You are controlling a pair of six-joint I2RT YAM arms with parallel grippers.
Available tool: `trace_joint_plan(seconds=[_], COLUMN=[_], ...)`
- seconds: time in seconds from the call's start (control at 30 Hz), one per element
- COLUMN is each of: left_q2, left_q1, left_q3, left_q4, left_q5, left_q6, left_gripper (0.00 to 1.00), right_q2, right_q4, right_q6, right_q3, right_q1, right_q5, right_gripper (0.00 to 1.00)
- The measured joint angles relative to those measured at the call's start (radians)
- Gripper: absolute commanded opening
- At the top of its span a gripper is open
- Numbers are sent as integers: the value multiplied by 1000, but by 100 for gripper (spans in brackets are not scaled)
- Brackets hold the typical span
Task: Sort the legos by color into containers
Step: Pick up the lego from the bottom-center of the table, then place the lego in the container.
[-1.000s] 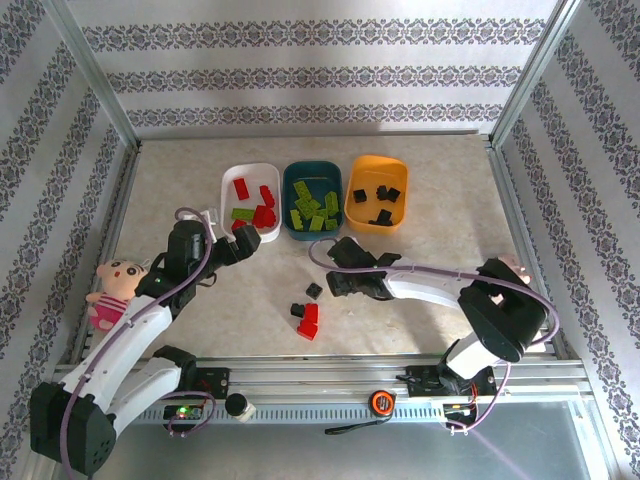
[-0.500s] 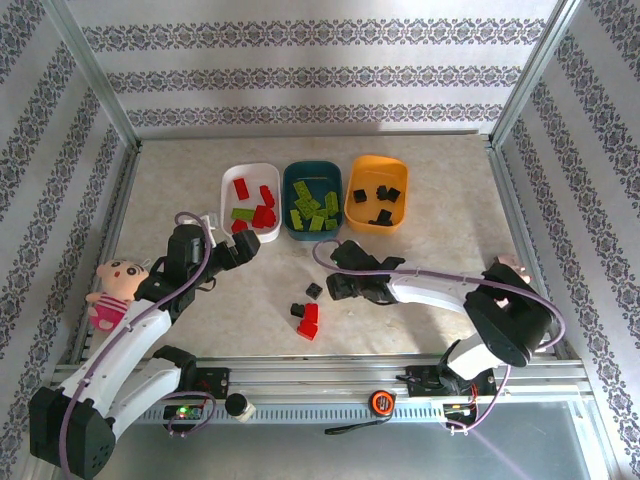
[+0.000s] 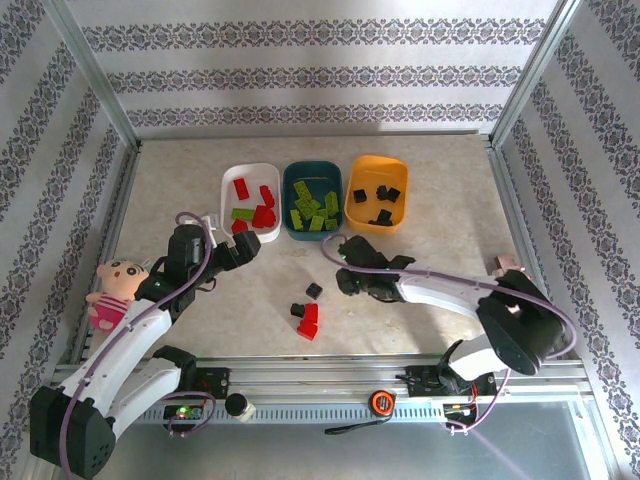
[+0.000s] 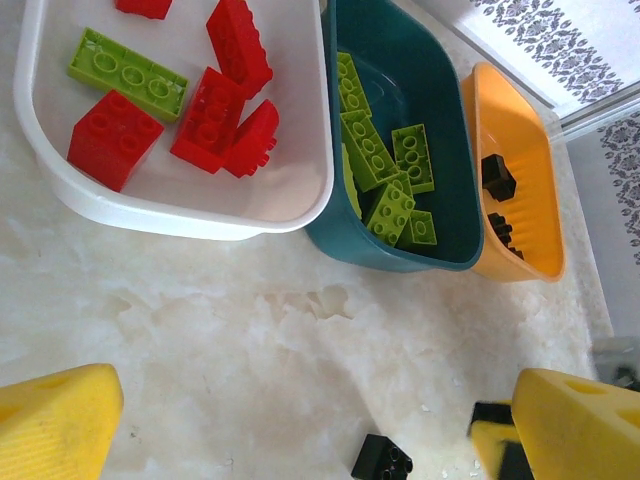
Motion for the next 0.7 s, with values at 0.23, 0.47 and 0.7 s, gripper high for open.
trace_joint_plan(seconds=[0.23,0.47,0.7], left_q2=[5,14,17], left_q1=[-11,-15,-47], left_q3=[-51,-73,-79], left_q4=[6,8,13], left_q5=[32,70,91], left_q6=[-21,-29,-29], left_gripper=[100,100,100], right_q2=[-34,214,411], right_q4=[-11,-2,-55], right_q6=[-35,-54,-60], right_q3=[162,423,589], right_q1=[-209,-359,-425], right_q5=[-5,-1,-2], right_gripper=[27,29,65])
